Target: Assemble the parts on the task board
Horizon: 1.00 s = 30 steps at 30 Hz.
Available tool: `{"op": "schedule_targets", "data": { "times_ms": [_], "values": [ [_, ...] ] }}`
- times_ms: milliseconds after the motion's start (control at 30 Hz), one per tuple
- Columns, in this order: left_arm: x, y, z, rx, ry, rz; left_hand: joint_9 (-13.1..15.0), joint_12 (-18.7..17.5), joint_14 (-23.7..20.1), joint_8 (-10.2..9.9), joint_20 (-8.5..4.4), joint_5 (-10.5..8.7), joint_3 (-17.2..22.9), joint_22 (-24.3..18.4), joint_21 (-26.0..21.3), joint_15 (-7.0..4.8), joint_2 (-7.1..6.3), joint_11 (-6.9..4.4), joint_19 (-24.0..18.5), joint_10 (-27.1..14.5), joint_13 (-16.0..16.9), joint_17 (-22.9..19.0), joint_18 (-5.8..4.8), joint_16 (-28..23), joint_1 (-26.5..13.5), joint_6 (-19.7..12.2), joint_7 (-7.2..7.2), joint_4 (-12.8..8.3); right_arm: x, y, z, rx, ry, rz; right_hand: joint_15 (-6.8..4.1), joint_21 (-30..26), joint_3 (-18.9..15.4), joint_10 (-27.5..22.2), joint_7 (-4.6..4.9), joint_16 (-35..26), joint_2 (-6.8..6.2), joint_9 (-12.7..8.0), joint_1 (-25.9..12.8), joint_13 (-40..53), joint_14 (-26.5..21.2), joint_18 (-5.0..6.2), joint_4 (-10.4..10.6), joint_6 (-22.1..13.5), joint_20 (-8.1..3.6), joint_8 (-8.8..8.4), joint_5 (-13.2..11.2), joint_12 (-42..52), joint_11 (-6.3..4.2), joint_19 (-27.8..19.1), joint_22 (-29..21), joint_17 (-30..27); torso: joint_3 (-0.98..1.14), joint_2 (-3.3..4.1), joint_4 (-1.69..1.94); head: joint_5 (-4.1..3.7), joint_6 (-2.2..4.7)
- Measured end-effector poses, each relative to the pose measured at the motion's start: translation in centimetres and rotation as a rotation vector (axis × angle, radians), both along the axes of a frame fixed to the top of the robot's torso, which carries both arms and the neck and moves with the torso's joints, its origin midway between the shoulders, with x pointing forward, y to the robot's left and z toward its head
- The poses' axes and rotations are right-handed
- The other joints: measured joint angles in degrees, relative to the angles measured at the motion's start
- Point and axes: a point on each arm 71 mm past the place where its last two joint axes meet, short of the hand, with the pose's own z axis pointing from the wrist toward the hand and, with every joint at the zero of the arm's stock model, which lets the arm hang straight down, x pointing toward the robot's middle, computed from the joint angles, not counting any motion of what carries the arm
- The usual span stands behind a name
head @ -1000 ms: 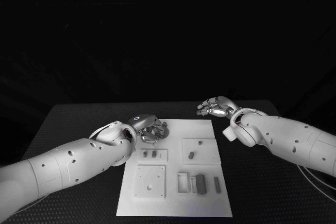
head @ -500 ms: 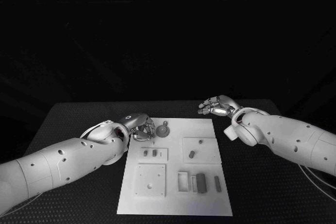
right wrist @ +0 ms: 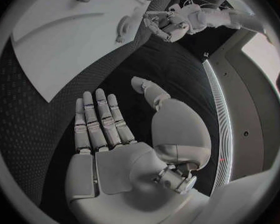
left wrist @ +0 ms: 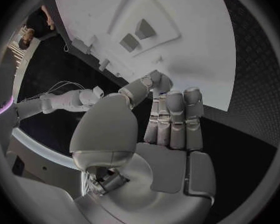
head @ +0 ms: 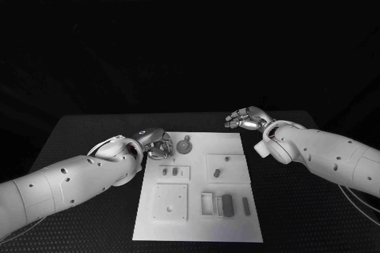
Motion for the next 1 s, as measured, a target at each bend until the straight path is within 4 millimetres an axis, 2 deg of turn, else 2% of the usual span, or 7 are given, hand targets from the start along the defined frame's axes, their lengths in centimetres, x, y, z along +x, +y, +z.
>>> {"op": "schedule_targets", "data": {
  "times_ms": [333,1000],
  "values": [
    [-0.27,0.4,-0.04,-0.006,0.02,0.005,0.01,0.0,0.06,-0.2,0.0,-0.01,0.0,0.0,0.0,0.06,-0.15,0.0,0.01,0.0,0.0,0.0,-0.01,0.0,-0.1,0.21,-0.02,0.0,-0.01,-0.04,0.0,0.0,0.0,-0.001,0.0,0.0,0.0,0.0,0.0,0.0,0.0,-0.05,0.0,0.0,0.0,0.0,0.0,0.0,0.0,0.0,0.0,0.0,0.0,0.0,0.05,0.0,0.04,0.01,-0.03,0.06,-0.15],
    [-0.44,0.26,-0.32,-0.012,0.044,0.004,0.02,0.0,0.06,-0.09,0.02,-0.23,-0.01,0.0,0.0,0.06,0.13,-0.01,0.0,0.0,0.04,0.0,-0.01,-0.01,0.08,0.23,0.01,-0.01,-0.02,0.02,0.01,0.0,0.0,0.001,0.0,0.0,0.0,0.0,0.0,0.0,0.0,-0.04,0.0,0.0,0.0,0.0,0.0,0.0,0.0,0.21,0.0,0.0,0.0,0.0,0.04,-0.05,-0.03,0.02,-0.01,0.03,-0.28]
  ]
}}
